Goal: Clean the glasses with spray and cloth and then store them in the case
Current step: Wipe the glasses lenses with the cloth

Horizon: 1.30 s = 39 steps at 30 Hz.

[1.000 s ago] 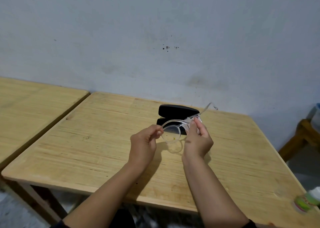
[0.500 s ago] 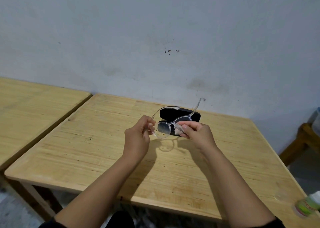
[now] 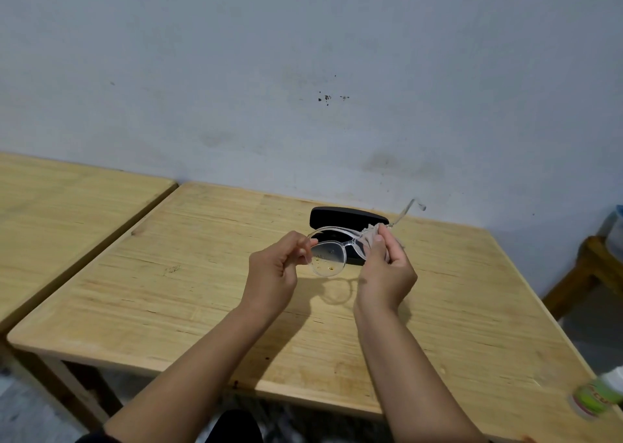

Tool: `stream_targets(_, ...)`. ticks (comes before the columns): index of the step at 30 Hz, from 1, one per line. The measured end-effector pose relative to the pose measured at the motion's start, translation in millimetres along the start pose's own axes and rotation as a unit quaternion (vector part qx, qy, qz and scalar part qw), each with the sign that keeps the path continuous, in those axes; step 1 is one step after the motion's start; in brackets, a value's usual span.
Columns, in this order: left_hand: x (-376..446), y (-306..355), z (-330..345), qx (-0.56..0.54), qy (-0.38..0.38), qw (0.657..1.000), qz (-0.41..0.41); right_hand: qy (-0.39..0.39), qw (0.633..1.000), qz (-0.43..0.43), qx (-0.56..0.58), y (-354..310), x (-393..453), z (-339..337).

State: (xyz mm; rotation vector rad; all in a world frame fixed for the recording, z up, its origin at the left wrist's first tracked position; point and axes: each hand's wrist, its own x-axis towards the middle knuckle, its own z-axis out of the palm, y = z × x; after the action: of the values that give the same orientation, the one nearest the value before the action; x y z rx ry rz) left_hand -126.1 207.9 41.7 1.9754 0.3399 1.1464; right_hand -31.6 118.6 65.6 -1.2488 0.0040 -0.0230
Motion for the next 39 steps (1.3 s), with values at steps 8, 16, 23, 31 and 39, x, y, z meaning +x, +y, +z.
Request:
stream_targets(8, 8, -9, -11, 0.005, 0.016, 1.000, -0.006, -0.192, 0.971, 0.007, -0.141, -2, 14, -10)
stream_targets(16, 13, -18, -21, 0.047, 0.014, 0.999, -0.001, -0.419, 0.866, 0.014, -0.271, -25, 39, -20)
stream_targets(23, 12, -18, -23, 0.058, 0.020, 0.998, -0.025, -0.333, 0.915, 0.034, -0.226, -20, 35, -21)
stream_targets(31, -2, -8, -8, 0.029, 0.001, 0.999, -0.018, -0.010, 0.999, 0.027, -0.043, 11, -1, -4)
stream_targets(39, -1, -5, -4, 0.011, 0.001, 1.000, 0.002, -0.092, 0.992, 0.024, -0.078, 11, 6, -2)
